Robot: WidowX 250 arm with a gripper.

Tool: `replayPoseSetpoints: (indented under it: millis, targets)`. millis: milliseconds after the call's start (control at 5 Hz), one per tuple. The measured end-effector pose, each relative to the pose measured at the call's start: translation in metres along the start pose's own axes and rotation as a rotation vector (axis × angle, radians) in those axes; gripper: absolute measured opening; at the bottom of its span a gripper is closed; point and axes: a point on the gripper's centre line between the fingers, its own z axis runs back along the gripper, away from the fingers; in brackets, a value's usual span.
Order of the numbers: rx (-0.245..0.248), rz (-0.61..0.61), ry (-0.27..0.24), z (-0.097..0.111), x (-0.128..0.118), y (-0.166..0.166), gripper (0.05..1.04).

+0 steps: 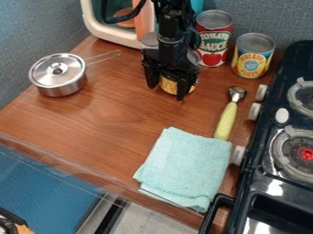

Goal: Pushes the corn can to the top of the table

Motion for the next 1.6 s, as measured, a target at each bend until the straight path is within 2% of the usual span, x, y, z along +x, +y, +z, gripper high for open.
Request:
replayPoseSetpoints:
  millis: [200,600,800,1000,1200,1600]
  targets:
    - [-0.003,0.005,-0.017,0.007,0.009,0.002,1.0]
    - [-0.01,0.014,-0.013,-0.001,0.021,0.003,1.0]
    - [-0.011,0.021,-0.007,-0.001,0.02,0.003,1.0]
    - [-0.021,0.047,0.028,-0.004,0.002,0.001,1.0]
    - [-0.034,0.053,0.034,0.016,-0.013,0.002,1.0]
    - [-0.1,0.037,-0.006,0.079,-0.04,0.007,1.0]
